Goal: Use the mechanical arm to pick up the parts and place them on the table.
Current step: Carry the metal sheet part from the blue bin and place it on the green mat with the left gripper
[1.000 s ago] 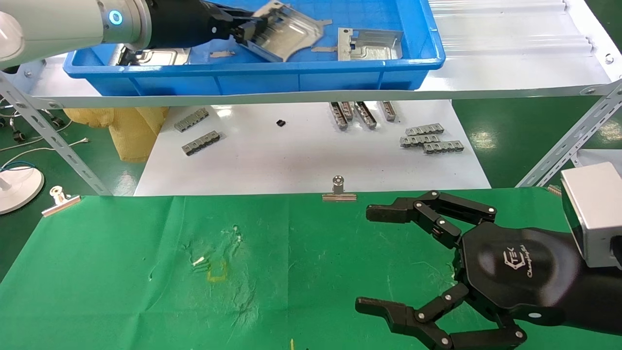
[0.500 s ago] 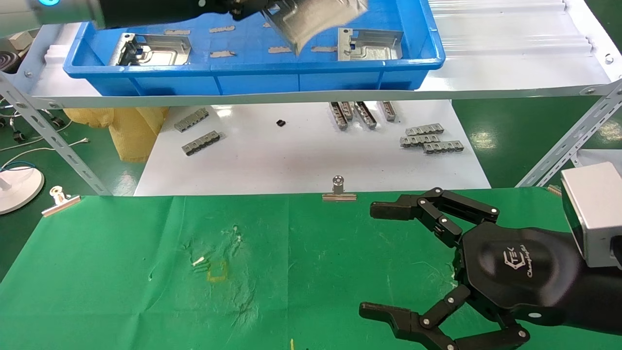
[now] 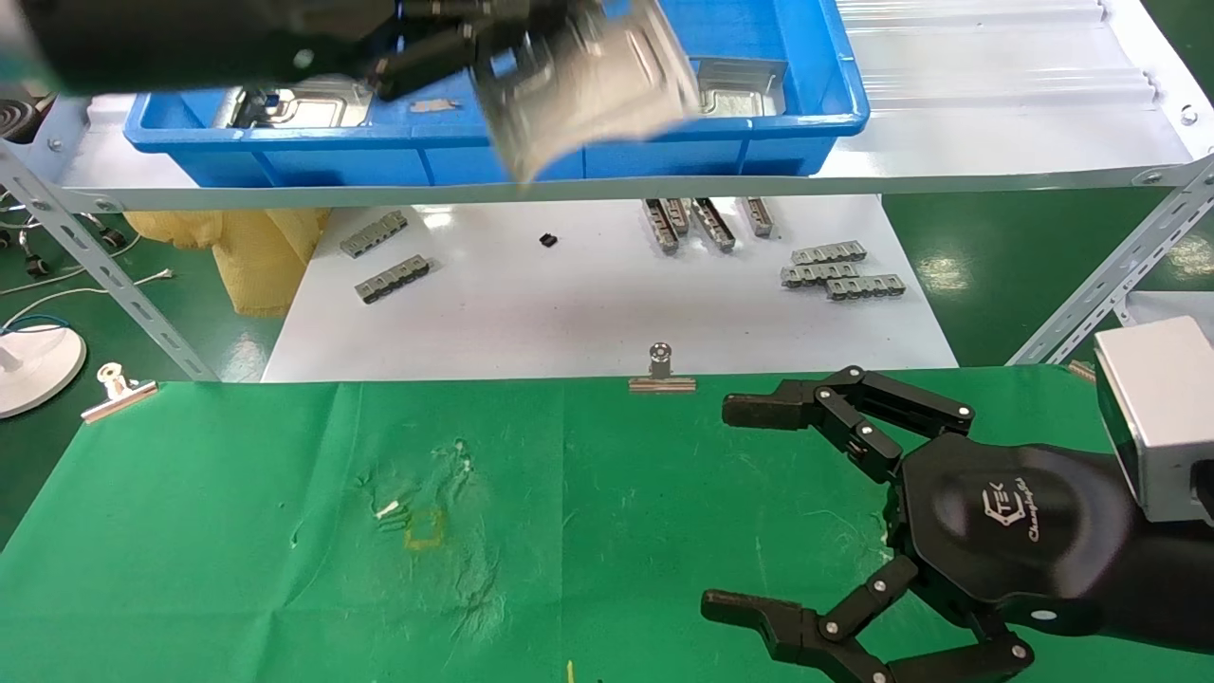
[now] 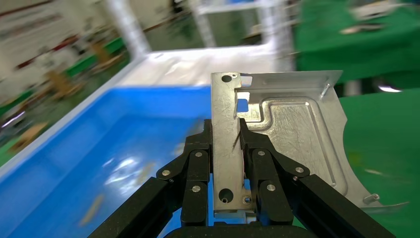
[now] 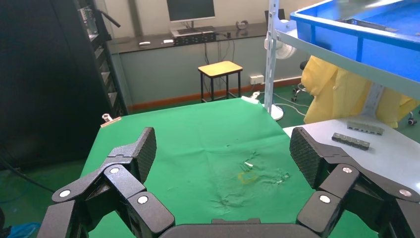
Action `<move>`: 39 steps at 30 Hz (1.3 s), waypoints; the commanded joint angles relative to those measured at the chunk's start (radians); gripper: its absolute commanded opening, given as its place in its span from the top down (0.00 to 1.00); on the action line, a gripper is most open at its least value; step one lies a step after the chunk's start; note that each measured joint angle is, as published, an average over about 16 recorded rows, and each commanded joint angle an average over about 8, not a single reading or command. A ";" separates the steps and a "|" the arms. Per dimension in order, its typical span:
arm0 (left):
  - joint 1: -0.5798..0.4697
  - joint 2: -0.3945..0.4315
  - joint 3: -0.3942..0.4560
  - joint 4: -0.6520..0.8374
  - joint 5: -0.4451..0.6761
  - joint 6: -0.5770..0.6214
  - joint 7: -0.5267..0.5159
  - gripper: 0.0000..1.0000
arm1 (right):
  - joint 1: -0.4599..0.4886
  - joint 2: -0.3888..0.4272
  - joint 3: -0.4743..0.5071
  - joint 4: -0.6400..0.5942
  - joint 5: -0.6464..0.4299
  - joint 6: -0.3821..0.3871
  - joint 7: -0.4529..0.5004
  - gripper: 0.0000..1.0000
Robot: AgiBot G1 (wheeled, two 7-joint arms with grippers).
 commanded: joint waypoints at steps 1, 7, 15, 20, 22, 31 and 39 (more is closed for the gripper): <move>0.000 -0.015 0.001 -0.004 -0.002 0.063 0.019 1.00 | 0.000 0.000 0.000 0.000 0.000 0.000 0.000 0.00; 0.043 -0.074 0.038 -0.094 -0.024 0.084 0.036 1.00 | 0.000 0.000 0.000 0.000 0.000 0.000 0.000 0.00; 0.172 -0.206 0.172 -0.349 -0.106 0.086 0.036 1.00 | 0.000 0.000 0.000 0.000 0.000 0.000 0.000 0.00; 0.234 -0.231 0.280 -0.379 -0.093 0.067 0.049 1.00 | 0.000 0.000 0.000 0.000 0.000 0.000 0.000 0.00; 0.247 -0.218 0.313 -0.348 -0.069 0.057 0.069 1.00 | 0.000 0.000 0.000 0.000 0.000 0.000 0.000 0.00; 0.284 -0.139 0.394 -0.182 0.031 0.041 0.233 1.00 | 0.000 0.000 0.000 0.000 0.000 0.000 0.000 0.00; 0.286 -0.107 0.414 -0.040 0.051 0.028 0.317 1.00 | 0.000 0.000 0.000 0.000 0.000 0.000 0.000 0.00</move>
